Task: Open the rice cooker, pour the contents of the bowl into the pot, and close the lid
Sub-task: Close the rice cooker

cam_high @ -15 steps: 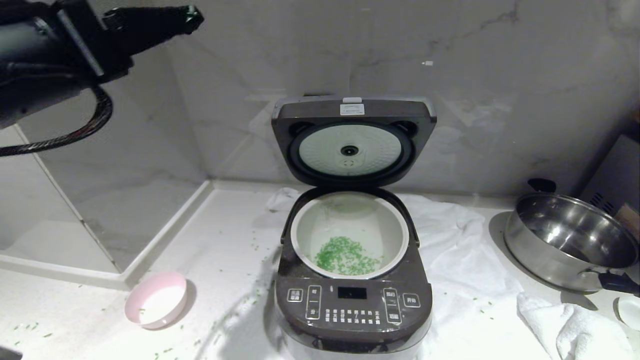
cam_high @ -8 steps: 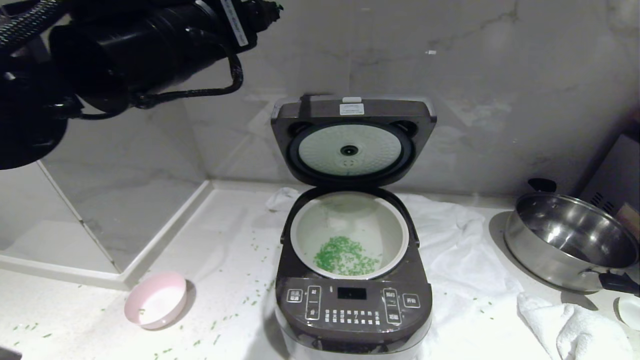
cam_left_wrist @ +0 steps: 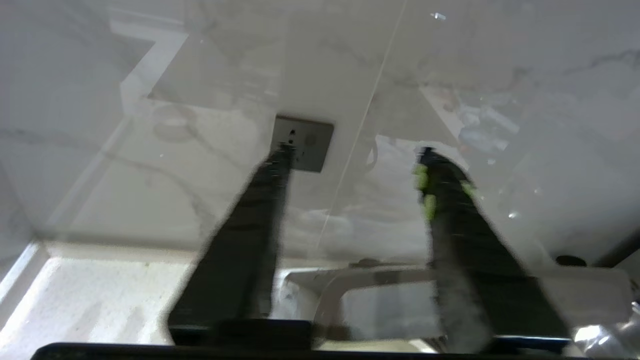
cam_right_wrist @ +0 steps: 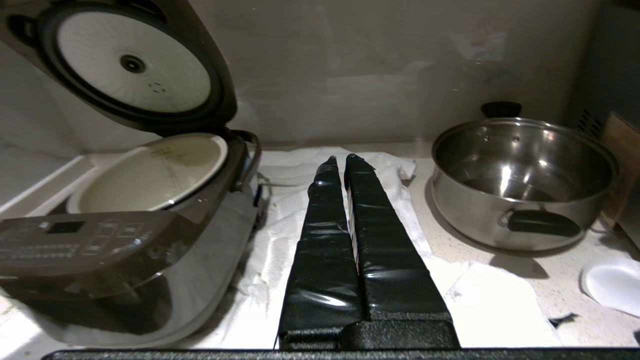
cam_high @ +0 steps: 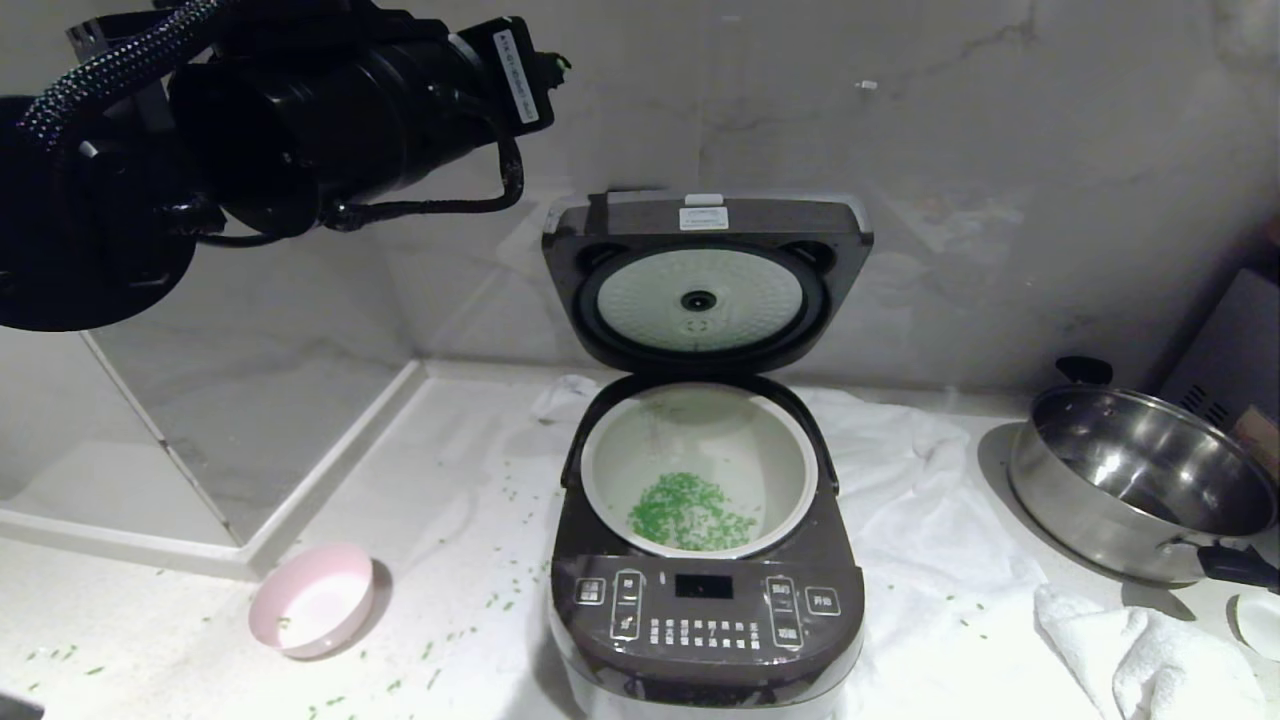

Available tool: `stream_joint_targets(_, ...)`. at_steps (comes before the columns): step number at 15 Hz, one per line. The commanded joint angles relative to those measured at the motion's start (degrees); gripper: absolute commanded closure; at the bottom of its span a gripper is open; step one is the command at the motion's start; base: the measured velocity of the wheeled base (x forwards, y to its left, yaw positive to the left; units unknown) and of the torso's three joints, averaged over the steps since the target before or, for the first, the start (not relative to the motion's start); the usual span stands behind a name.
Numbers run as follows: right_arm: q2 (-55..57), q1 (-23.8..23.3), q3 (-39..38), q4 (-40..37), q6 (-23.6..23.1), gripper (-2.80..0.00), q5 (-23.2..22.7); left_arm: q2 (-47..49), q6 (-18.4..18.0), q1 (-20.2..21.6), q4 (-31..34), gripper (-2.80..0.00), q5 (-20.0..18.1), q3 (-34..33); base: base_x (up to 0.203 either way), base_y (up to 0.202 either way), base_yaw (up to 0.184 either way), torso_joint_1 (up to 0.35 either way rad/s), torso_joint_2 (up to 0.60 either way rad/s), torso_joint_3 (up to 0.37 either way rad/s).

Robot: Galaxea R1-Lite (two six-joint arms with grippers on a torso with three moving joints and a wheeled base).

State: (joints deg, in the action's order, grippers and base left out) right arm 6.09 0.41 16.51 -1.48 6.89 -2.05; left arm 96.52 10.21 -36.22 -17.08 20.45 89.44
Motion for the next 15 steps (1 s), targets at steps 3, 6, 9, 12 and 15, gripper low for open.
stream_joint_targets(3, 5.31, 0.18, 3.48, 0.09, 0.18, 0.00, -1.30, 3.25, 0.10, -0.63, -0.23, 0.00, 0.36, 4.22, 0.000, 0.000, 0.000, 0.000, 0.00, 0.000)
stream_joint_targets(6, 12.00, 0.20, 10.25, 0.25, 1.72, 0.00, -3.72, 7.04, 0.38, -1.36, -0.24, 0.00, 0.61, 8.43, 0.000, 0.000, 0.000, 0.000, 0.00, 0.000)
stream_joint_targets(9, 19.52, 0.20, 16.31, 1.79, 5.36, 0.00, -5.46, 10.24, 0.42, -2.75, -0.22, 0.00, 0.74, 9.90, 0.000, 0.000, 0.000, 0.000, 0.00, 0.000)
stream_joint_targets(12, 25.54, 0.20, 19.46, 2.65, 7.83, 0.00, -5.82, 13.28, 0.19, -4.79, 0.99, 0.00, 1.20, 9.32, 0.000, 0.000, 0.000, 0.000, 0.00, 0.000)
stream_joint_targets(15, 29.31, 0.20, 22.25, 2.71, 13.12, 0.00, -5.88, 15.67, -0.01, -6.96, 1.48, 0.00, 1.69, 9.39, 0.000, 0.000, 0.000, 0.000, 0.00, 0.000)
